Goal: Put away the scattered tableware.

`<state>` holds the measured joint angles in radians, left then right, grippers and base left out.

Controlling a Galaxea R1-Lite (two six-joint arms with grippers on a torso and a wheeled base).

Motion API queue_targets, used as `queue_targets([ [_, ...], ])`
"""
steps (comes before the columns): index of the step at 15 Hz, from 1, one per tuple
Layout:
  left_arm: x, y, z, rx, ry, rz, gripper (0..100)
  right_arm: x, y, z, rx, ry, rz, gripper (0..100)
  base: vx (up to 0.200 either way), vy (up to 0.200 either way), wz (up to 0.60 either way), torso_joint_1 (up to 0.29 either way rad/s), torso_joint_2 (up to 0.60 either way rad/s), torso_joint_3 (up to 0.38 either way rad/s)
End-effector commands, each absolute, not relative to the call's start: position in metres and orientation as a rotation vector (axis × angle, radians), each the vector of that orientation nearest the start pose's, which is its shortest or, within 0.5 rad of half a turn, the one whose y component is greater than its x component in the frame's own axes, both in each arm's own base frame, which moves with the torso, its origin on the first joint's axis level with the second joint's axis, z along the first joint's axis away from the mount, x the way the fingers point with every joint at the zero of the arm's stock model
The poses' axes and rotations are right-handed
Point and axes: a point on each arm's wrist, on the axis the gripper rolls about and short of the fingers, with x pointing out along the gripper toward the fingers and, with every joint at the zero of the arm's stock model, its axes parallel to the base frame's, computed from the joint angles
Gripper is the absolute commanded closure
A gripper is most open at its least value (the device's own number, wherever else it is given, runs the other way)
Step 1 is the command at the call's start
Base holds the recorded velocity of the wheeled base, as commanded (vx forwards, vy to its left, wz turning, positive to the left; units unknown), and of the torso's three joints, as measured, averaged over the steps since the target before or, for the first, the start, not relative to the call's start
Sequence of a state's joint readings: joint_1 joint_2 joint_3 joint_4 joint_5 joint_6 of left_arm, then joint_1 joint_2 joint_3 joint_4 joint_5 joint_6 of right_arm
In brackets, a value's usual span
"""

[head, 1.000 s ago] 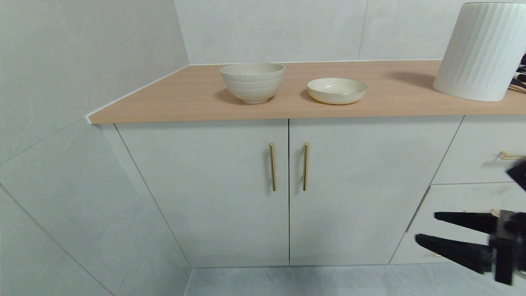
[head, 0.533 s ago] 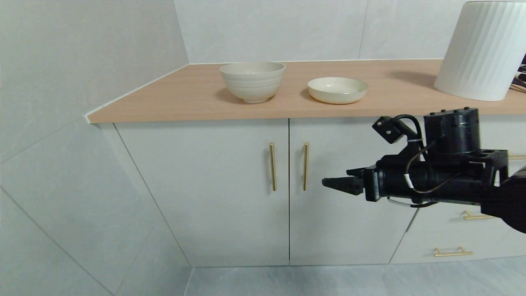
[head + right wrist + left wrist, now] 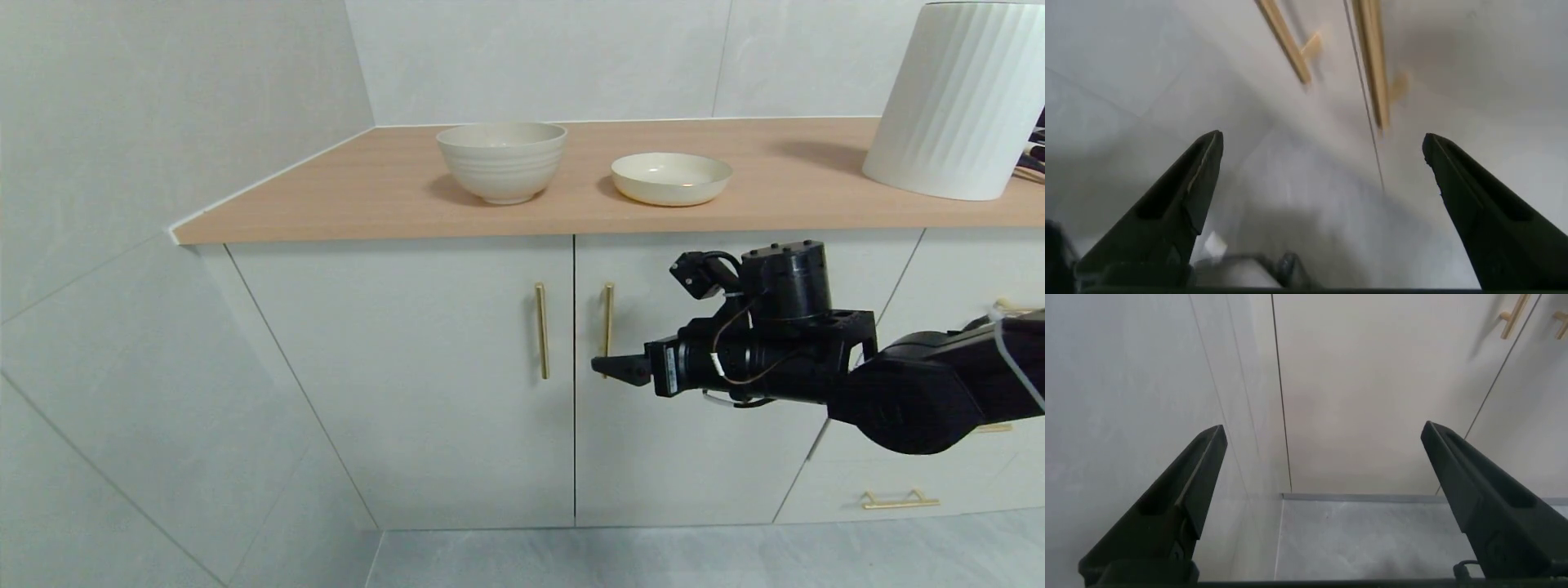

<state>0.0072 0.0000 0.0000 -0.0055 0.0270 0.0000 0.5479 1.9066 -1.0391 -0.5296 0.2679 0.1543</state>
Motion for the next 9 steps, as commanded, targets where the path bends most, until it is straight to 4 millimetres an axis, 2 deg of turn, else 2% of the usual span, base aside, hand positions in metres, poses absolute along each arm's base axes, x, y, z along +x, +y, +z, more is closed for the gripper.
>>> queue_targets([
  [1, -0.023, 0.0, 0.076, 0.0, -0.006, 0.035, 0, 0.316, 0.207, 0.144, 0.113, 0.39, 0.796, 0, 0.0, 0.0, 0.0, 0.0, 0.0, 0.0],
  [4, -0.023, 0.0, 0.076, 0.0, -0.006, 0.035, 0, 0.319, 0.217, 0.14, 0.187, 0.352, 0.81, 0, 0.0, 0.0, 0.0, 0.0, 0.0, 0.0],
  [9, -0.023, 0.0, 0.076, 0.0, -0.006, 0.035, 0, 0.327, 0.221, 0.131, 0.196, 0.316, 0.797, 0, 0.0, 0.0, 0.0, 0.0, 0.0, 0.0],
])
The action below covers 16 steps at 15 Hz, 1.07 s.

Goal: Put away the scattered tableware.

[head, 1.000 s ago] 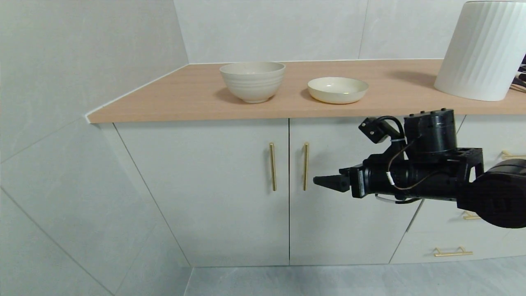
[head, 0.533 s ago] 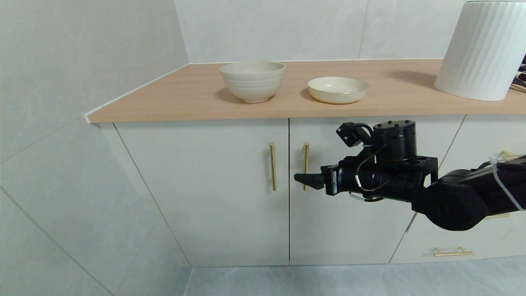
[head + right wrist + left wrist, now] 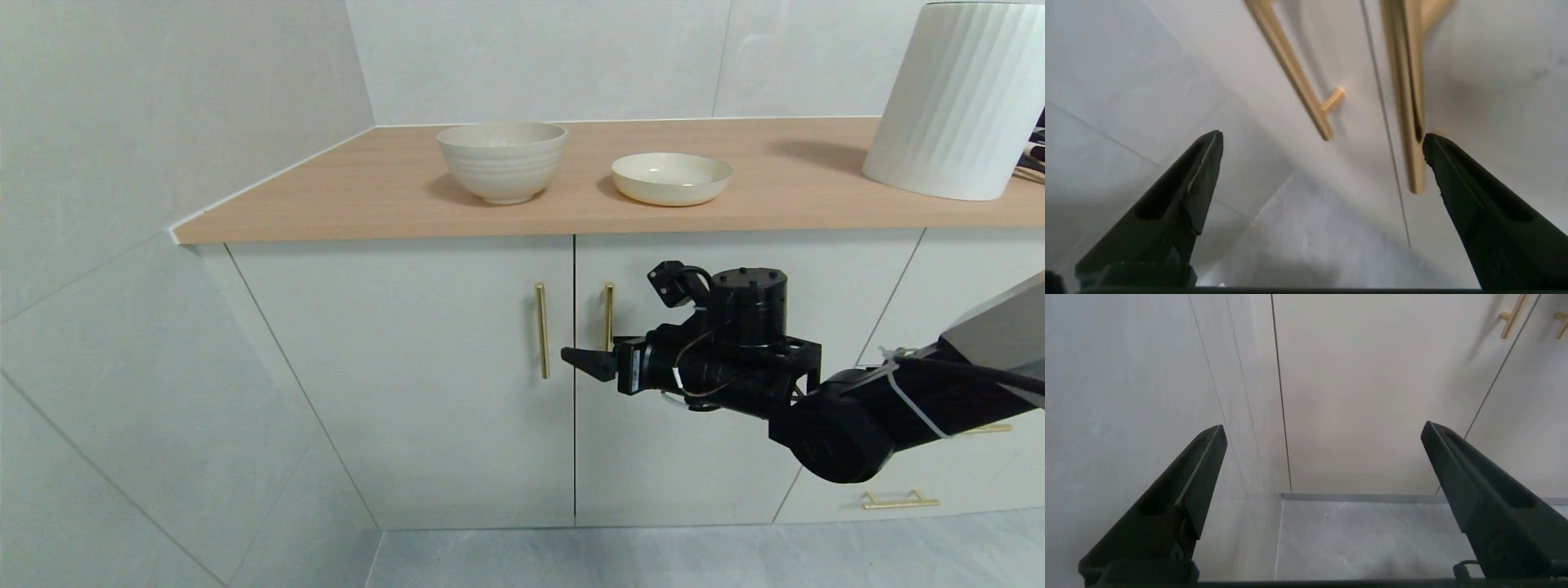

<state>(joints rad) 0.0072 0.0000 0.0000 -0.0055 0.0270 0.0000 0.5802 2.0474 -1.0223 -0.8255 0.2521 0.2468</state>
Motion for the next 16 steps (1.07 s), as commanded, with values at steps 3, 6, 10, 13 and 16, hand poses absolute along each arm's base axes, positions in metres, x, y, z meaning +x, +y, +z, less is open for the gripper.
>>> queue_targets([
  [3, -0.023, 0.0, 0.076, 0.0, -0.006, 0.035, 0, 0.33, 0.222, 0.129, 0.201, 0.302, 0.788, 0, 0.0, 0.0, 0.0, 0.0, 0.0, 0.0],
  [6, -0.023, 0.0, 0.076, 0.0, -0.006, 0.035, 0, 0.335, 0.227, 0.128, 0.287, 0.246, 0.798, 0, 0.0, 0.0, 0.0, 0.0, 0.0, 0.0],
  [10, -0.023, 0.0, 0.076, 0.0, -0.006, 0.035, 0, 0.334, 0.228, 0.131, 0.337, 0.244, 0.807, 0, 0.0, 0.0, 0.0, 0.0, 0.0, 0.0],
  [13, -0.023, 0.0, 0.076, 0.0, -0.006, 0.035, 0, 0.33, 0.227, 0.136, 0.388, 0.264, 0.843, 0, 0.0, 0.0, 0.0, 0.0, 0.0, 0.0],
  [16, -0.023, 0.0, 0.076, 0.0, -0.006, 0.035, 0, 0.321, 0.224, 0.14, 0.422, 0.306, 0.919, 0, 0.0, 0.0, 0.0, 0.0, 0.0, 0.0],
])
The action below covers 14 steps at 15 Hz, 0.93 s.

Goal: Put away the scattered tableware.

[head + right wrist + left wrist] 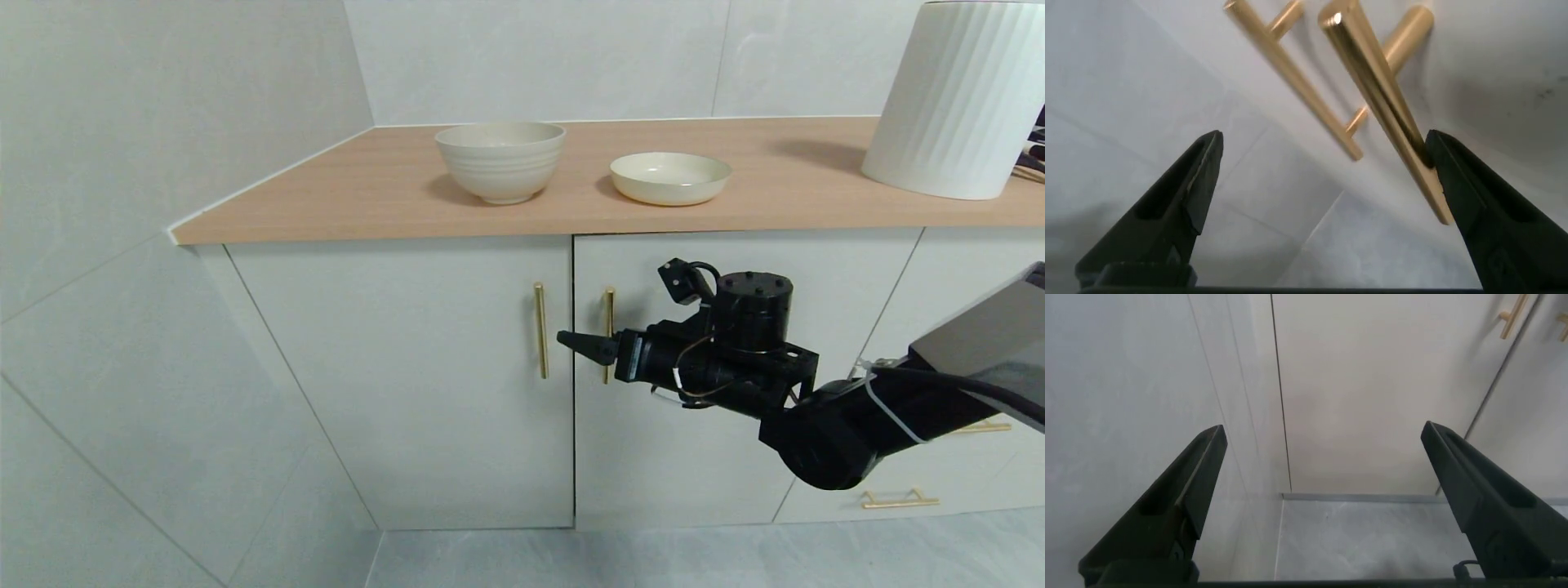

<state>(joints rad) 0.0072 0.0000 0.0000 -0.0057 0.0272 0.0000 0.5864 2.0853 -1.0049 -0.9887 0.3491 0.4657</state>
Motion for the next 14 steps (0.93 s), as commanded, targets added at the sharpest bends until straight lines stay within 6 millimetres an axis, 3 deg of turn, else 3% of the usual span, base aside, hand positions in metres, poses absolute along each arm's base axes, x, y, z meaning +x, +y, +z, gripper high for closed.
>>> queue_targets([
  [1, -0.023, 0.0, 0.076, 0.0, -0.006, 0.035, 0, 0.317, 0.223, 0.14, 0.42, 0.317, 0.938, 0, 0.0, 0.0, 0.0, 0.0, 0.0, 0.0],
  [4, -0.023, 0.0, 0.076, 0.0, -0.006, 0.035, 0, 0.303, 0.223, 0.141, 0.414, 0.339, 0.977, 0, 0.0, 0.0, 0.0, 0.0, 0.0, 0.0],
  [9, -0.023, 0.0, 0.076, 0.0, -0.006, 0.035, 0, 0.263, 0.226, 0.138, 0.392, 0.406, 1.036, 0, 0.0, 0.0, 0.0, 0.0, 0.0, 0.0],
  [14, -0.023, 0.0, 0.076, 0.0, -0.006, 0.035, 0, 0.224, 0.212, 0.137, 0.384, 0.417, 1.077, 0, 0.0, 0.0, 0.0, 0.0, 0.0, 0.0],
])
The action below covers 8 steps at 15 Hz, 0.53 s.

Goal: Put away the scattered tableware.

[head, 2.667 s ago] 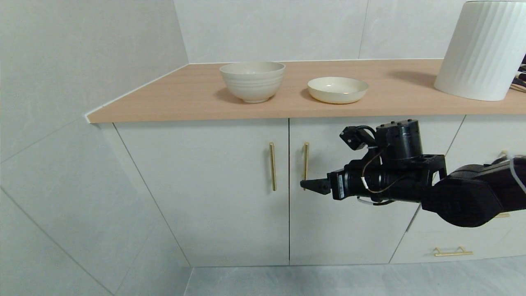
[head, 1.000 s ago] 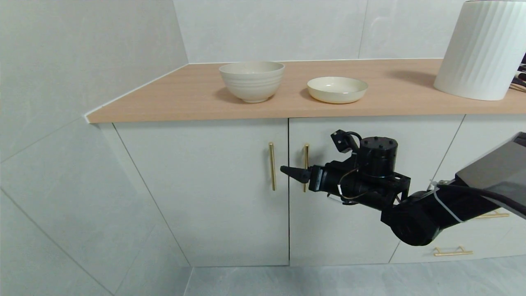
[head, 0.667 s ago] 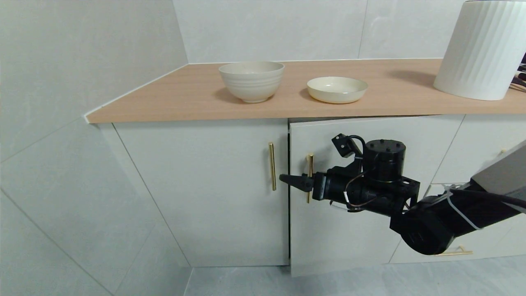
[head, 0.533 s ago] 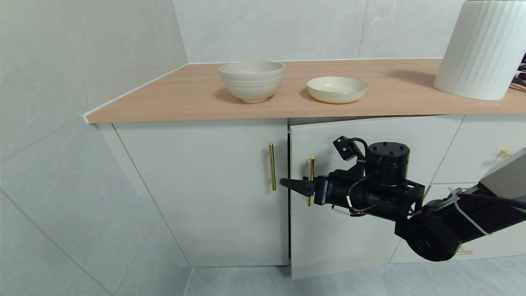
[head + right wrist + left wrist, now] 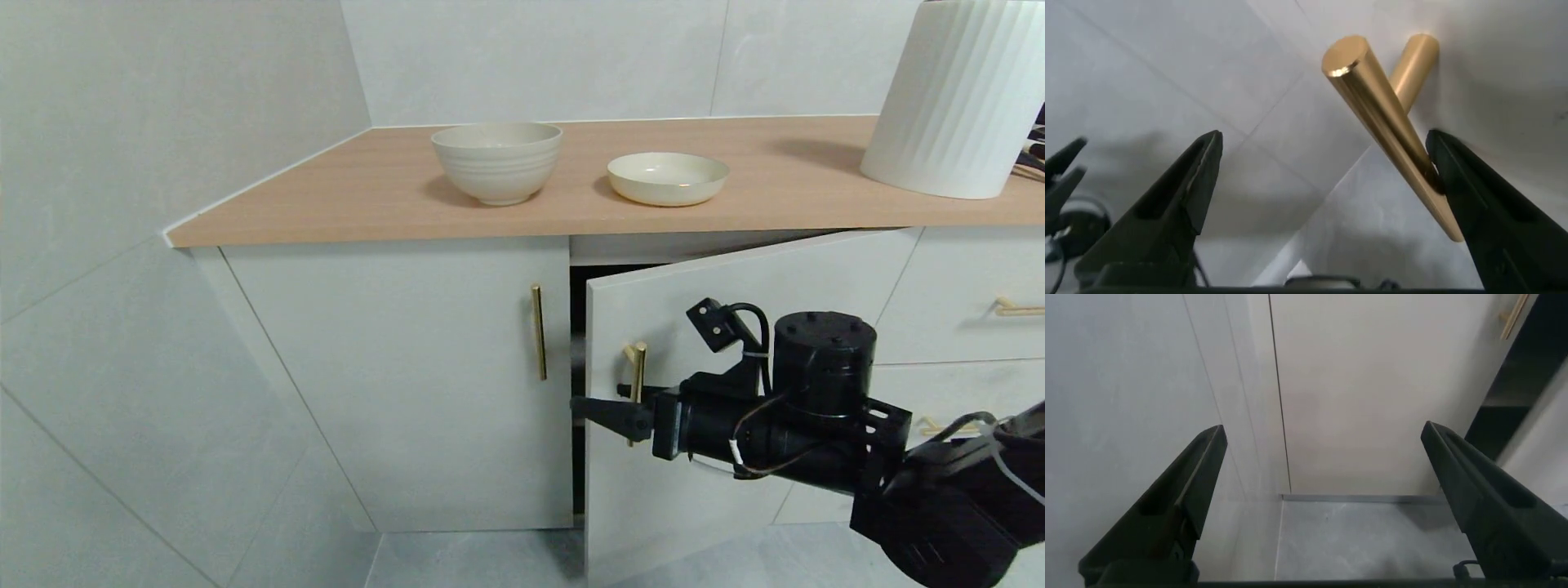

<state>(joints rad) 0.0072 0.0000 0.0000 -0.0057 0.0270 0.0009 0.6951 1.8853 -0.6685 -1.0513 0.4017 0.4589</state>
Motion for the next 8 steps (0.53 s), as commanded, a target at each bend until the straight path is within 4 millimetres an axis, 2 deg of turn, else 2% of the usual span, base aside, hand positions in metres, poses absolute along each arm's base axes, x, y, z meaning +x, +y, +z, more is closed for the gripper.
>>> queue_targets([
  [1, -0.023, 0.0, 0.076, 0.001, -0.006, 0.035, 0, 0.212, 0.21, 0.138, 0.38, 0.418, 1.101, 0, 0.0, 0.0, 0.0, 0.0, 0.0, 0.0],
  [4, -0.023, 0.0, 0.076, 0.001, -0.006, 0.035, 0, 0.191, 0.205, 0.14, 0.371, 0.43, 1.135, 0, 0.0, 0.0, 0.0, 0.0, 0.0, 0.0],
  [6, -0.023, 0.001, 0.077, 0.009, -0.011, 0.04, 0, 0.18, 0.201, 0.134, 0.361, 0.465, 1.143, 0, 0.0, 0.0, 0.0, 0.0, 0.0, 0.0],
  [7, -0.024, 0.001, 0.08, 0.012, -0.027, 0.052, 0, 0.179, 0.201, 0.132, 0.357, 0.473, 1.146, 0, 0.0, 0.0, 0.0, 0.0, 0.0, 0.0],
  [8, -0.03, 0.001, 0.097, 0.012, -0.082, 0.057, 0, 0.178, 0.2, 0.131, 0.357, 0.48, 1.144, 0, 0.0, 0.0, 0.0, 0.0, 0.0, 0.0],
])
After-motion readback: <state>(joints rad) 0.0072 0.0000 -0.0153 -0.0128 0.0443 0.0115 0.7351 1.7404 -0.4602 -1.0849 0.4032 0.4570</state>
